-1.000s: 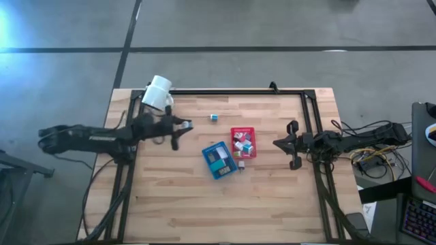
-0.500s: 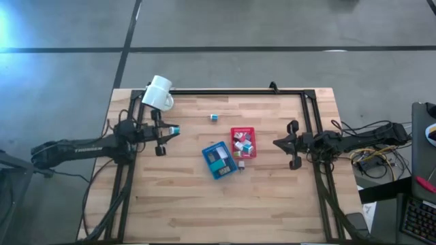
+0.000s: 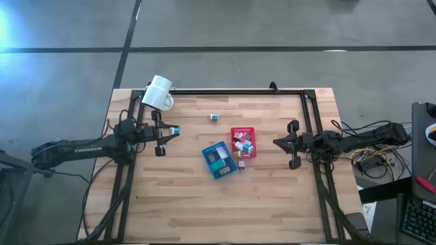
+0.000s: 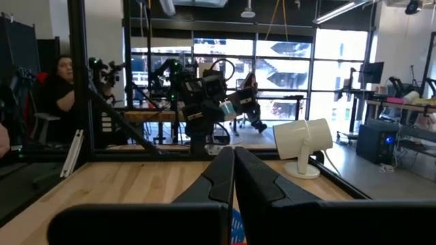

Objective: Pick & Place Office items
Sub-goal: Put the bottom light blue charger adapter into the red bin

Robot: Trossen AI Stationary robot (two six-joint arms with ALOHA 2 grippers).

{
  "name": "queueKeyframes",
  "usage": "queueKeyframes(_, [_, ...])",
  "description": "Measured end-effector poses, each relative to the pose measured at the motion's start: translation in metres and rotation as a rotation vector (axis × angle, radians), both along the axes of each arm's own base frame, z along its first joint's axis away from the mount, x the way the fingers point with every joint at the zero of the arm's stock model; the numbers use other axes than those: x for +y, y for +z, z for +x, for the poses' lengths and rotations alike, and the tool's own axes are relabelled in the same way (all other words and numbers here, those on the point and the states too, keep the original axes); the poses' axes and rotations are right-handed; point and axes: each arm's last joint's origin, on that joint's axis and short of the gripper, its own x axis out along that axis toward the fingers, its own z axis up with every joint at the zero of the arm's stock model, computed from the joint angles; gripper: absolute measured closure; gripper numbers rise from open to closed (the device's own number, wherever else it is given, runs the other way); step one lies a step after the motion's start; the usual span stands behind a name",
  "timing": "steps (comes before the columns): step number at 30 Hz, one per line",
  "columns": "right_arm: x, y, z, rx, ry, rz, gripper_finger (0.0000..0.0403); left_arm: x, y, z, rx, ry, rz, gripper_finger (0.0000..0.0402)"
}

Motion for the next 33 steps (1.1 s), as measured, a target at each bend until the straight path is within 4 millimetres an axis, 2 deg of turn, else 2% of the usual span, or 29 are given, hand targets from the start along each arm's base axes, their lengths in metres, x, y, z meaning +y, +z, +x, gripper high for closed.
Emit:
queueKeyframes(14, [-0.001,0.001,0.000,-0.004,-0.034,-0.001,0.0394,0.000,0.008,0.001,-0.026,-0.005,-0.025,0.0271])
queueKeyframes(17, [-0.001,0.001,0.000,-0.005,-0.033,0.004,0.0394,0.001,0.017,0.004,-0.052,-0.018,-0.080,0.0271])
queueKeyframes(21, [-0.001,0.001,0.000,-0.005,-0.035,0.007,0.0394,-0.004,0.039,0.013,-0.092,-0.118,-0.134,0.0271])
queueKeyframes(24, [-0.001,0.001,0.000,-0.008,-0.035,0.008,0.0394,-0.013,0.048,0.027,-0.066,-0.179,-0.136,0.0271])
queueKeyframes(27, [-0.001,0.001,0.000,-0.011,-0.035,0.009,0.0394,-0.023,0.058,0.046,-0.051,-0.166,-0.141,0.0271])
queueKeyframes(33, [-0.001,0.001,0.000,-0.015,-0.034,0.013,0.0394,-0.035,0.079,0.103,-0.018,-0.133,-0.131,0.0271])
